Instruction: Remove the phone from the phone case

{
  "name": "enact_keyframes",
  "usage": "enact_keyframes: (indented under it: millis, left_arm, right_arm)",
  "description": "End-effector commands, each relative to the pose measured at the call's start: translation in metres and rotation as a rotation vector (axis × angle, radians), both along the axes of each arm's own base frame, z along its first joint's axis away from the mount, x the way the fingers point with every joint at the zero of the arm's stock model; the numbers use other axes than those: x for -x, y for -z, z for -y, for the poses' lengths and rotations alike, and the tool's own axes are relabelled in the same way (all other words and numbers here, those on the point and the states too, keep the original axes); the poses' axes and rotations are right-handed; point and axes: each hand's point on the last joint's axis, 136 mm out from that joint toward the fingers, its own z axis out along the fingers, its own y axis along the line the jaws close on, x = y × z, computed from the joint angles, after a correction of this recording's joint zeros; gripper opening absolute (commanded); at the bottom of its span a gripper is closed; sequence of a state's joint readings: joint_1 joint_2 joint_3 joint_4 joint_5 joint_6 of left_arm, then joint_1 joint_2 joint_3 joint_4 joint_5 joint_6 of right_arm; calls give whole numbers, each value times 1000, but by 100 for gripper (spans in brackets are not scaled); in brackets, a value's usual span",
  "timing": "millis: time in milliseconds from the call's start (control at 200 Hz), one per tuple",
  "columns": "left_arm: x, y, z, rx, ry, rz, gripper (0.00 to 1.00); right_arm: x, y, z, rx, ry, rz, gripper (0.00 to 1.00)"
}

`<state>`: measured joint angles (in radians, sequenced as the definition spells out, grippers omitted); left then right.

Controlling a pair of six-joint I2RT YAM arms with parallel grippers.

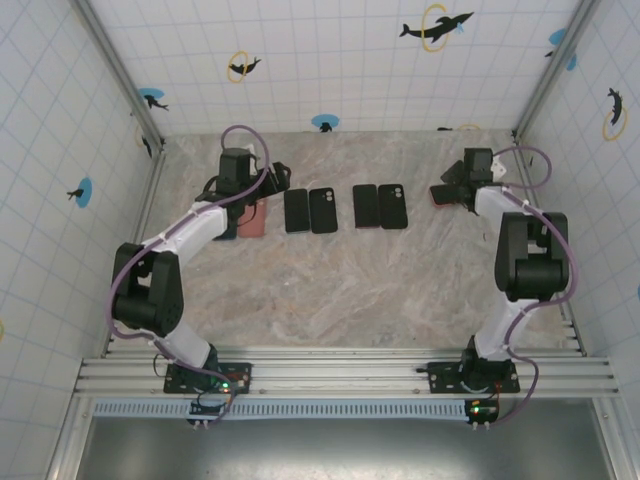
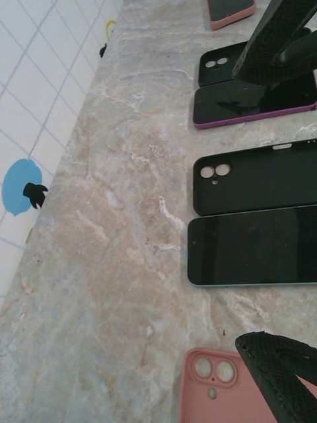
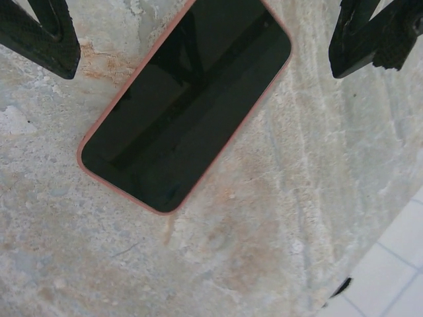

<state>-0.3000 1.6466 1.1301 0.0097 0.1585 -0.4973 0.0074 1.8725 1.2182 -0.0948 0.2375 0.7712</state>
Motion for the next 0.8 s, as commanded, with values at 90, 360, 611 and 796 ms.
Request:
enact_keyframes:
  millis: [90, 360, 611, 796]
  left_arm:
    - [-6, -9, 3, 13, 24, 19, 98]
    - [-5, -5, 4, 3, 41, -3, 98]
    - [0, 0, 3, -8, 46, -21, 98]
    - [1, 5, 5, -4, 53, -37, 98]
  right_arm:
    - [-5, 20, 3, -16, 118, -122, 99]
    - [-14, 45, -7, -19, 206, -259, 99]
    - [-13, 50, -7, 15, 295, -336, 99]
    - [-10, 50, -3, 25, 318, -348, 99]
